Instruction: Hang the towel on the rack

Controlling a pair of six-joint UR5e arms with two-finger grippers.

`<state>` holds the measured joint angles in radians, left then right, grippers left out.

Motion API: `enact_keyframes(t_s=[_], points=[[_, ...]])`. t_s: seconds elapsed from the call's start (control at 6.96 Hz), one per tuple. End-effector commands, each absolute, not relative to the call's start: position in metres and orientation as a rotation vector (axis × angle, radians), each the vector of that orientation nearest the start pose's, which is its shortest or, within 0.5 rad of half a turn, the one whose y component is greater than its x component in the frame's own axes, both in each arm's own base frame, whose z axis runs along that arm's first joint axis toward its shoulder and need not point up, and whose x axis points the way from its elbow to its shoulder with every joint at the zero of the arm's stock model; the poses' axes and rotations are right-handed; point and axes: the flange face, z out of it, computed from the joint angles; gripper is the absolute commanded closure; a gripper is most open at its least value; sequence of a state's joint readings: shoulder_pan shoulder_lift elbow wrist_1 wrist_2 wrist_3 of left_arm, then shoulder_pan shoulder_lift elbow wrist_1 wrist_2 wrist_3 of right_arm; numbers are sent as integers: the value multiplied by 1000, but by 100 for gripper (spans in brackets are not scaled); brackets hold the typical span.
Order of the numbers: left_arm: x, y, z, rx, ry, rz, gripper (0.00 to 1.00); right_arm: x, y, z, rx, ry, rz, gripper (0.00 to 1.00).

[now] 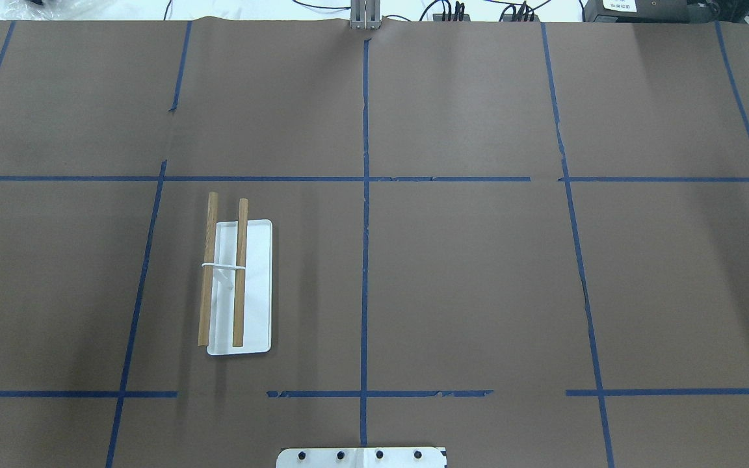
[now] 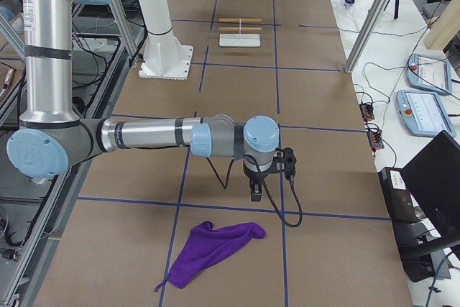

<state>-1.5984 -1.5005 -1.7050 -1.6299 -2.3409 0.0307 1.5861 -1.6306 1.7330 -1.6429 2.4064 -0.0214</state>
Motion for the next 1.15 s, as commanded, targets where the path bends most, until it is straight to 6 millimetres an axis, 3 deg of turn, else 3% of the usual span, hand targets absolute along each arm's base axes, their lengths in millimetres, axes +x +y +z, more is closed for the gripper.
enact_keyframes(t_s=[0.0,0.58,0.72,1.01], points=[[-77,-467,618,143,765,52,0,67,-466,609,48,-834,-21,0],[-77,-467,617,146,765,53,0,65,-482,589,74,-835,-22,0],[-77,-467,616,148,766,54,0,54,-481,611,25,-836,-25,0],[-77,-468,616,151,765,55,0,53,-471,631,52,-827,-98,0]])
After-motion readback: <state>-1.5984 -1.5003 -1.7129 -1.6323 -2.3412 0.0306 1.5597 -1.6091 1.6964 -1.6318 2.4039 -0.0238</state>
